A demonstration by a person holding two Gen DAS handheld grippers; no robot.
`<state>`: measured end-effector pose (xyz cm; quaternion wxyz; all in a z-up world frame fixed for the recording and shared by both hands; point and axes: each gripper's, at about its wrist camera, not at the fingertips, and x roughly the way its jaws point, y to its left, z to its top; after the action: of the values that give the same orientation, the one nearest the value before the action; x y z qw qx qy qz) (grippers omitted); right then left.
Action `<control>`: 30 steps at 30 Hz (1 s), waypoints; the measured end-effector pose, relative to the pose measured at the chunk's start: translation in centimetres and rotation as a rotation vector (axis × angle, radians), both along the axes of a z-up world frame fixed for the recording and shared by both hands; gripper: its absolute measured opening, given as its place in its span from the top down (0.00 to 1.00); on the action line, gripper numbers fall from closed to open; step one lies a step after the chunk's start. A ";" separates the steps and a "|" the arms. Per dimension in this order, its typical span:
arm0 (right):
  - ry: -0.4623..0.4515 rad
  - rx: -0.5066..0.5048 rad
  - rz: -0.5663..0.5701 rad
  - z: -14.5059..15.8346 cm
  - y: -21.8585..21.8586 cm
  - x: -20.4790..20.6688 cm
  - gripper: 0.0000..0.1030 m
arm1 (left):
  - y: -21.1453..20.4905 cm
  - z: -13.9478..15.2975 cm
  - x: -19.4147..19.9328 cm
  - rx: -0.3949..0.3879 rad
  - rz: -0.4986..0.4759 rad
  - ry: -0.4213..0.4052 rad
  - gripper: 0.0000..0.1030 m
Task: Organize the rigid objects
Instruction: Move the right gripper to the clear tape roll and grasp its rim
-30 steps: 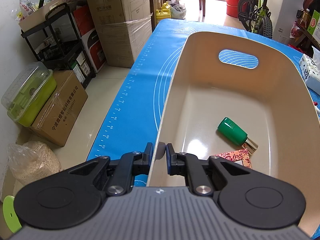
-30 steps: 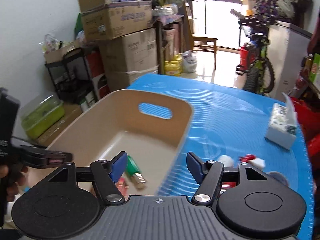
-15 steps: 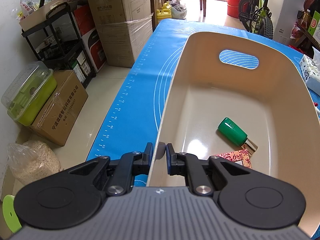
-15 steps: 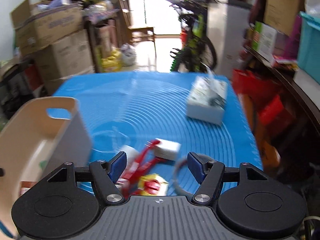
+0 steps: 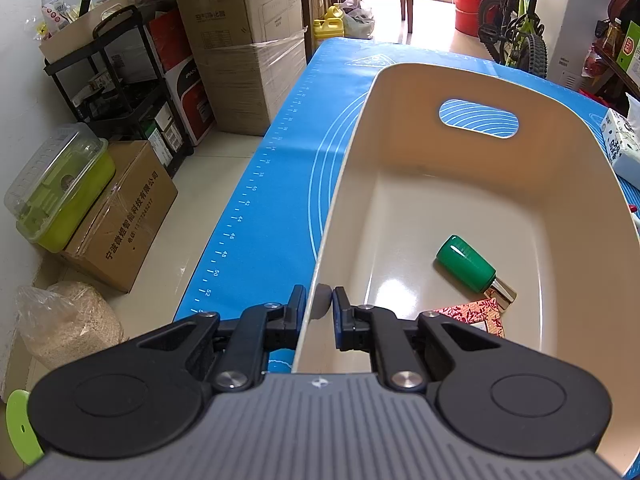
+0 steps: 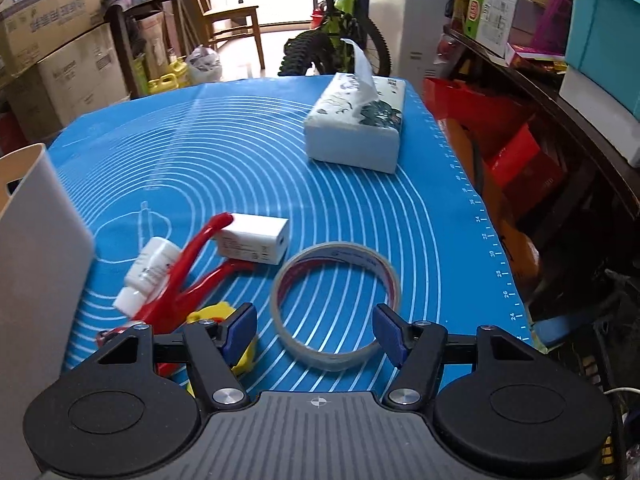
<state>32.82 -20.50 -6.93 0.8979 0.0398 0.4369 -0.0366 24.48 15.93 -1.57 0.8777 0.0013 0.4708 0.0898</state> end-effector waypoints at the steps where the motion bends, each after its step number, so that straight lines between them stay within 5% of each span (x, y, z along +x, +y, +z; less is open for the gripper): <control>1: -0.003 -0.001 -0.003 -0.2 0.0 0.1 0.32 | 0.0 0.0 0.0 0.000 0.000 0.000 0.84; 10: 0.005 -0.046 0.037 -1.9 0.6 1.0 0.40 | 0.0 0.0 0.0 0.003 -0.001 0.000 0.84; 22: -0.012 -0.037 0.105 -2.3 1.7 1.1 0.79 | -0.1 0.0 0.1 0.012 -0.005 0.000 0.84; 30: -0.074 0.047 0.017 -0.3 0.0 0.5 0.82 | -0.1 0.1 0.1 0.009 -0.002 0.000 0.84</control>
<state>33.30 -20.46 -7.21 0.9124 0.0584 0.4047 -0.0170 24.54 15.78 -1.49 0.8777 0.0057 0.4704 0.0909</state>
